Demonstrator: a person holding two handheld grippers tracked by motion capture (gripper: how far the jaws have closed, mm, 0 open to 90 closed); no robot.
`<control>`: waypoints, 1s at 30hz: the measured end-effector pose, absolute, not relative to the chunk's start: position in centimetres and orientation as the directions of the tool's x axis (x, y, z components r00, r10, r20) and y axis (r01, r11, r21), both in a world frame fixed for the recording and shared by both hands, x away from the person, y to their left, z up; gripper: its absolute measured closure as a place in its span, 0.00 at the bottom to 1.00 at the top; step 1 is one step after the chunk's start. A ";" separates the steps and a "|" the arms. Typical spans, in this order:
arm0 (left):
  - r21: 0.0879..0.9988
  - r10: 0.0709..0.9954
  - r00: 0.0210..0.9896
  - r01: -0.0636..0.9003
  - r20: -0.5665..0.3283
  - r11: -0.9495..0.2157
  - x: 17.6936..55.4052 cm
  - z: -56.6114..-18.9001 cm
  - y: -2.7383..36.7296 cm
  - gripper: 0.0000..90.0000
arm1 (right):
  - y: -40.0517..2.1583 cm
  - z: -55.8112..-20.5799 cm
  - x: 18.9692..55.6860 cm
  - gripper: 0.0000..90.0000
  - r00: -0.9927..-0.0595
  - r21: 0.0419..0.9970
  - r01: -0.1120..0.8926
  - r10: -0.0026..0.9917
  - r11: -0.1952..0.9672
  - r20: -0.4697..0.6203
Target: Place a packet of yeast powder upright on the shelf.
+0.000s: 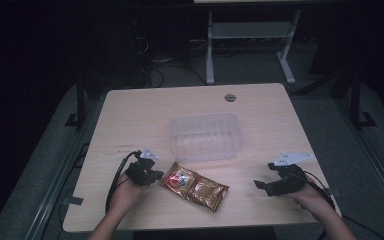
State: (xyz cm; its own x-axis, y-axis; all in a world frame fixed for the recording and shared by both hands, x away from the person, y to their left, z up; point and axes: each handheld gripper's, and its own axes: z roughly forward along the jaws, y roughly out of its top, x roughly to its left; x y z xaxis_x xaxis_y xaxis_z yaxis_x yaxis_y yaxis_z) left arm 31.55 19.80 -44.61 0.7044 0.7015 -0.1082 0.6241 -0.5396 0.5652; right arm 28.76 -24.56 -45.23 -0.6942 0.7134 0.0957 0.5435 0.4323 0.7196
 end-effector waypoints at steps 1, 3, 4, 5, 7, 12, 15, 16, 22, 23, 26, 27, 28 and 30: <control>0.563 0.693 0.713 0.617 -0.105 -0.550 31.4 -44.6 19.5 1.00 | -24.6 -45.2 28.8 0.15 -0.694 0.720 0.544 0.714 0.431 0.096; 0.561 0.679 0.726 0.608 -0.107 -0.562 31.0 -44.5 19.2 1.00 | -24.6 -45.2 28.7 0.15 -0.692 0.721 0.545 0.715 0.427 0.099; 0.560 0.675 0.728 0.612 -0.123 -0.558 30.8 -44.5 19.0 1.00 | -24.6 -45.2 28.7 0.15 -0.692 0.721 0.545 0.715 0.428 0.099; 0.560 0.669 0.731 0.614 -0.136 -0.557 30.6 -44.5 18.9 1.00 | -24.7 -45.2 28.7 0.15 -0.693 0.721 0.544 0.715 0.429 0.098; 0.557 0.652 0.741 0.613 -0.161 -0.560 30.2 -44.5 18.6 1.00 | -24.8 -45.2 28.7 0.15 -0.692 0.722 0.543 0.715 0.428 0.096; 0.551 0.609 0.764 0.609 -0.213 -0.571 28.9 -44.7 17.4 1.00 | -24.7 -45.1 28.7 0.15 -0.690 0.723 0.545 0.716 0.424 0.100; 0.545 0.579 0.779 0.602 -0.240 -0.584 28.3 -44.7 16.6 1.00 | -24.7 -45.1 28.7 0.15 -0.691 0.723 0.547 0.715 0.421 0.106; 0.545 0.569 0.786 0.595 -0.243 -0.590 28.2 -44.7 16.3 1.00 | -24.8 -45.0 28.7 0.15 -0.690 0.727 0.545 0.716 0.417 0.107; 0.556 0.521 0.813 0.568 -0.260 -0.608 27.6 -44.7 14.4 1.00 | -25.1 -44.4 28.8 0.15 -0.685 0.736 0.566 0.709 0.371 0.168; 0.556 0.513 0.817 0.563 -0.264 -0.611 27.5 -44.7 14.1 1.00 | -25.1 -44.3 28.7 0.15 -0.689 0.735 0.568 0.703 0.372 0.177; 0.560 0.479 0.836 0.539 -0.267 -0.629 27.2 -44.7 13.0 1.00 | -25.0 -44.2 28.8 0.15 -0.701 0.738 0.570 0.682 0.361 0.209; 0.561 0.468 0.841 0.533 -0.271 -0.633 27.1 -44.8 12.6 1.00 | -24.9 -44.2 28.8 0.15 -0.701 0.735 0.576 0.679 0.357 0.220; 0.566 0.450 0.848 0.524 -0.280 -0.636 27.0 -44.8 12.1 1.00 | -24.9 -44.2 28.8 0.15 -0.705 0.735 0.577 0.672 0.357 0.227; 0.568 0.422 0.860 0.508 -0.287 -0.648 26.7 -44.9 11.4 1.00 | -24.7 -44.2 28.9 0.15 -0.704 0.728 0.584 0.670 0.359 0.235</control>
